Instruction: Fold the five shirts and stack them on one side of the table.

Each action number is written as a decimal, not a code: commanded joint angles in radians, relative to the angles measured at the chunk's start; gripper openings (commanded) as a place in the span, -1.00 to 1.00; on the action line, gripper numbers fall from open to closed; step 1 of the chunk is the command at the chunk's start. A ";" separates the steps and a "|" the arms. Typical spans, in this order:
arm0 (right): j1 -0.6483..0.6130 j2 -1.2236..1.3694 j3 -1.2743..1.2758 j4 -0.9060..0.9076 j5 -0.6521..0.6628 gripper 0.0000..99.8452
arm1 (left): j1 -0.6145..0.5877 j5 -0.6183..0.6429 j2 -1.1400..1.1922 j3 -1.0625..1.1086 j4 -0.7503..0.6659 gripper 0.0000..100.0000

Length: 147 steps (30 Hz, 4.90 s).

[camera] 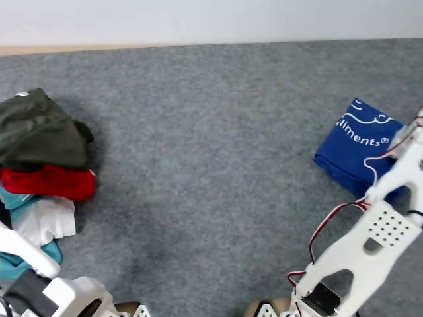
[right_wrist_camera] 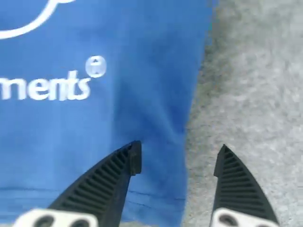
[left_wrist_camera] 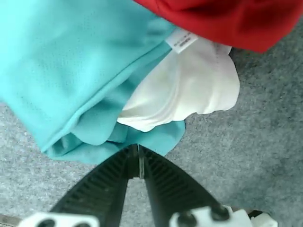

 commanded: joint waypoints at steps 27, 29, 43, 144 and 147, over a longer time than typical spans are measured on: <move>-0.079 0.119 -0.115 -0.081 -0.057 -0.37 | -0.002 -0.009 -0.046 -0.005 0.029 -0.99; -0.084 0.143 -0.117 -0.084 -0.058 -0.37 | 0.000 -0.009 -0.046 -0.004 0.029 -0.99; -0.068 0.159 -0.118 -0.050 0.029 -0.97 | 0.000 -0.009 -0.046 -0.004 0.029 -0.99; -0.176 -1.225 1.143 0.213 0.242 -0.95 | 0.201 0.052 0.213 -0.196 -0.698 -1.00; -0.176 -1.225 1.143 0.213 0.242 -0.95 | 0.235 0.055 0.176 -0.213 -0.663 -0.99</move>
